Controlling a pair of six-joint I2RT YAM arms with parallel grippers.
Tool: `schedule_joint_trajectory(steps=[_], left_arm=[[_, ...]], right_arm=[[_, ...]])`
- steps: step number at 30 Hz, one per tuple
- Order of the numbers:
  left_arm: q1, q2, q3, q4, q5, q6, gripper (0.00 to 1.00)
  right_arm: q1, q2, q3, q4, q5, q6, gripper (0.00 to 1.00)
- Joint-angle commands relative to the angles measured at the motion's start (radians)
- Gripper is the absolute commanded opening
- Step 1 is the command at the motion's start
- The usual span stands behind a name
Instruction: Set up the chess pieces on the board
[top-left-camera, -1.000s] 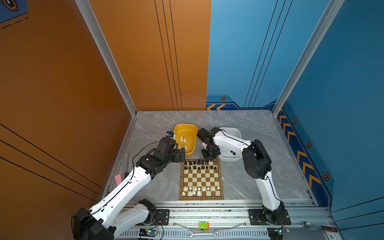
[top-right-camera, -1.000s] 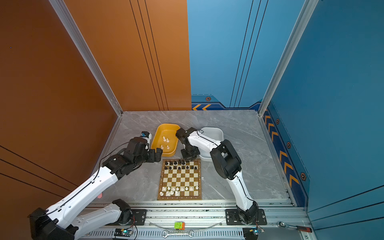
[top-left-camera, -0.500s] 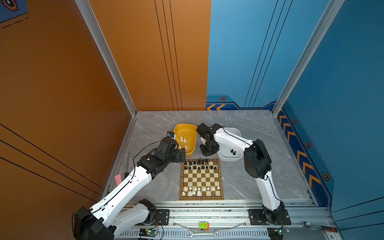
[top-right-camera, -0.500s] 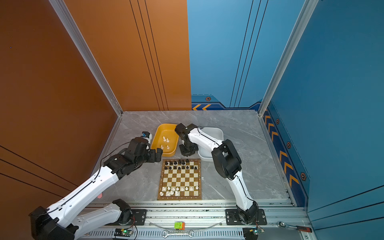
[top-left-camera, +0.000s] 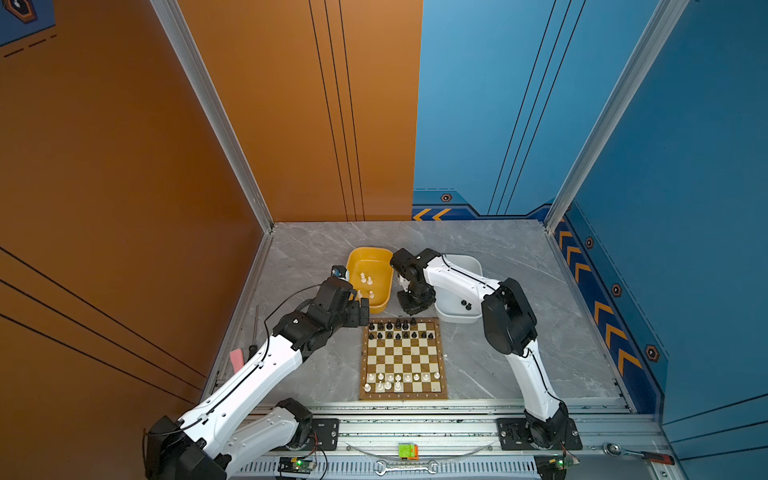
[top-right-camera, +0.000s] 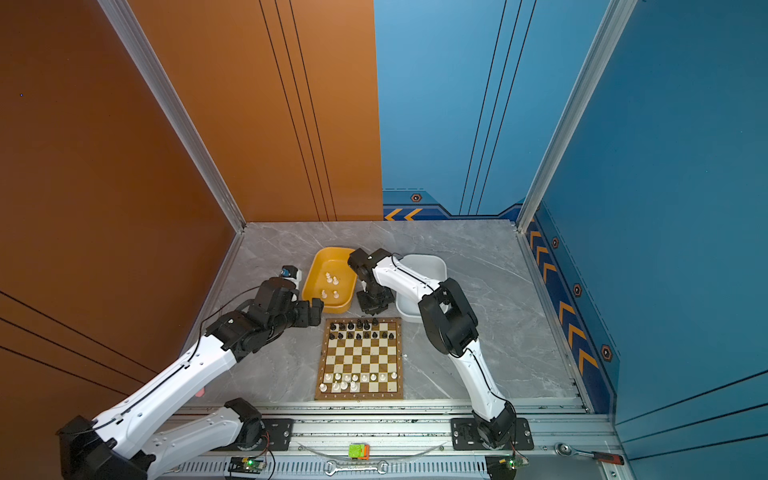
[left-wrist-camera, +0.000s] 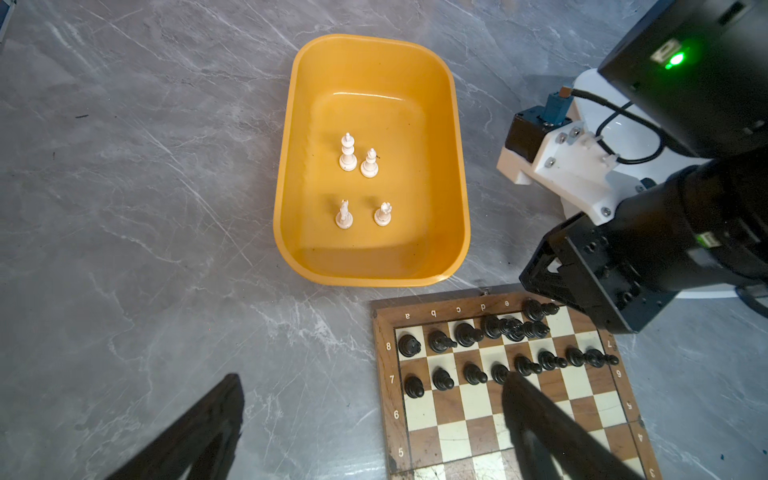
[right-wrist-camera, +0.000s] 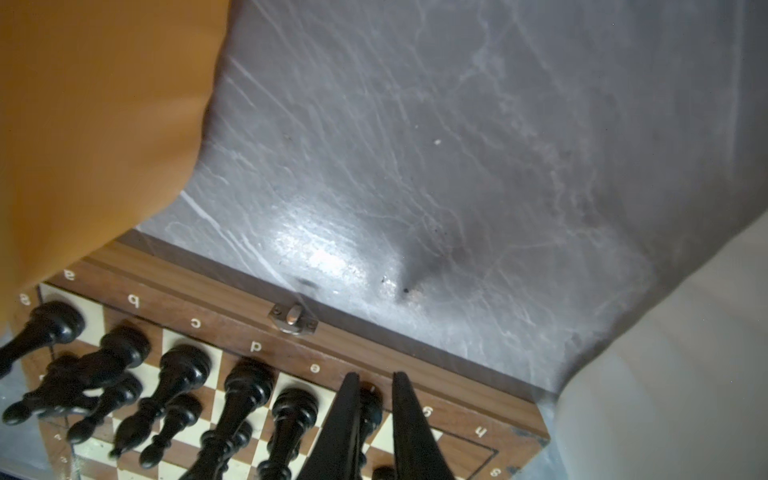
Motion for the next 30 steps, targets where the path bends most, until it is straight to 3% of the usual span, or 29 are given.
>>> schedule_joint_trajectory(steps=[1, 18, 30], left_arm=[[-0.01, -0.018, -0.016, -0.003, -0.016, -0.007, 0.98], [-0.003, -0.022, -0.024, -0.001, 0.006, 0.01, 0.98], [0.016, 0.002, 0.004, 0.006, 0.022, 0.035, 0.98]], right_arm=[[0.011, -0.014, -0.014, -0.036, -0.001, -0.006, 0.19], [0.03, -0.046, -0.063, -0.031, 0.026, 0.013, 0.18], [0.003, -0.036, 0.015, -0.036, 0.006, 0.024, 0.21]])
